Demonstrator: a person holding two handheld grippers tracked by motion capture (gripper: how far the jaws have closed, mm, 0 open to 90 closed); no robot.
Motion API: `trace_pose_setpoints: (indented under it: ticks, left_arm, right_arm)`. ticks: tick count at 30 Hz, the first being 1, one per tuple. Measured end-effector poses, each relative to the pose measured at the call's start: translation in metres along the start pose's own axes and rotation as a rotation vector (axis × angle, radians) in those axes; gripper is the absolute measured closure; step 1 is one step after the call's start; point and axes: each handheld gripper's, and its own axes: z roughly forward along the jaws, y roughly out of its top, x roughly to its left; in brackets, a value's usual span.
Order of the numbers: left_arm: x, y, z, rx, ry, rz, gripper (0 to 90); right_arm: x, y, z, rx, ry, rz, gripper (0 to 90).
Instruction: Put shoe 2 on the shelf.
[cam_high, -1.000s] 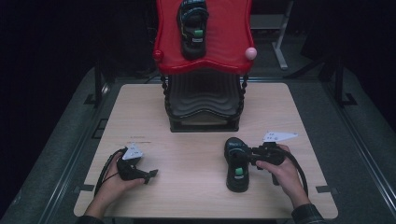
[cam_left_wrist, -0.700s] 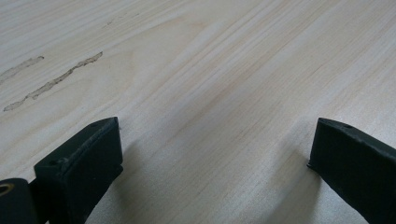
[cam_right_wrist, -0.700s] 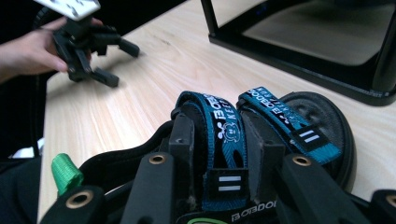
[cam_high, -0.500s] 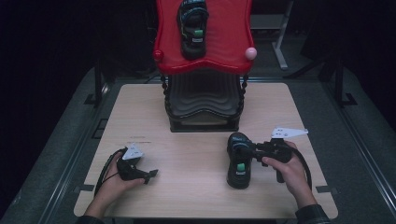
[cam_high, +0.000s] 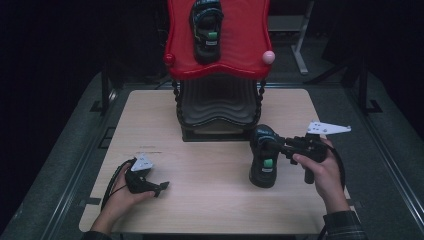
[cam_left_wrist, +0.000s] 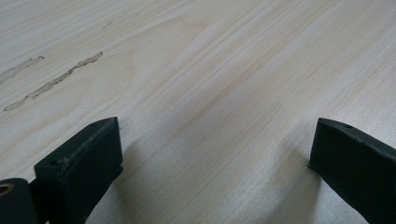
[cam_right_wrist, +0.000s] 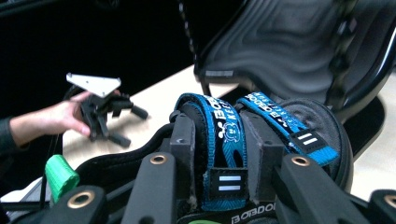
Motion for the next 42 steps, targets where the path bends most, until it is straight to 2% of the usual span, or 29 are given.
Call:
trace_pose_setpoints:
  ticks: [12,22,33,42]
  left_arm:
    - [0.0,0.0,0.0,-0.002,0.0,-0.002,1.4]
    - [0.0,0.0,0.0,0.001,-0.001,-0.001,1.4]
    - [0.0,0.0,0.0,0.004,-0.001,0.002,1.4]
    - [0.0,0.0,0.0,0.0,0.0,0.001,1.4]
  right_arm:
    - [-0.001,0.055,-0.027,-0.111,-0.043,-0.046,67.7]
    - [-0.006,0.091,-0.046,-0.19,-0.056,-0.052,67.9]
    - [-0.008,0.144,-0.066,-0.276,-0.099,-0.074,67.9]
    - [-0.008,0.193,-0.071,-0.339,-0.085,-0.092,68.0]
